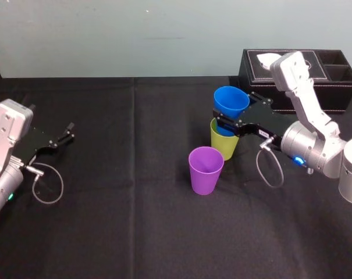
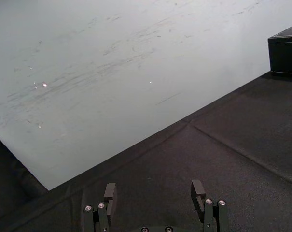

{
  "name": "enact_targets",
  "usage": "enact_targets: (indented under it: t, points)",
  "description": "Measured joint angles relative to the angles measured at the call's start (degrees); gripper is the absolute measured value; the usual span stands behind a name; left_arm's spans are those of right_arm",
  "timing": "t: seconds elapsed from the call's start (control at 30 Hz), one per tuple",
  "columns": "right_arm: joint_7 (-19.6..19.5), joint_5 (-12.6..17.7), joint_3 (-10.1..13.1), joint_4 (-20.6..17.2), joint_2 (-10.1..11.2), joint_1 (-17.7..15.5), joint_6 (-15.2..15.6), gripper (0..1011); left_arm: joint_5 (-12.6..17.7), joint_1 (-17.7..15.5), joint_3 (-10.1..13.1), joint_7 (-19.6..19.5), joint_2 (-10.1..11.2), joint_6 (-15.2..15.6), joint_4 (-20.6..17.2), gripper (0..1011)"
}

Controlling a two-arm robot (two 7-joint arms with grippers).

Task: Stack the three plastic cups sequentially using one hand.

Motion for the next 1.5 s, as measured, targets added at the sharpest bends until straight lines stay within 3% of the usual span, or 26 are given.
enact_targets:
  t: [1.07, 1.5]
  points:
    - [0.7, -0.61, 0.76, 4.42, -2.22, -1.27, -2.91, 732, 0.0, 0.0, 0.0, 0.0, 0.0, 0.0, 0.0, 1011]
    - [0.74, -0.48, 0.77, 4.38, -2.18, -1.27, -2.9, 734, 0.0, 0.0, 0.0, 0.0, 0.0, 0.0, 0.0, 1011]
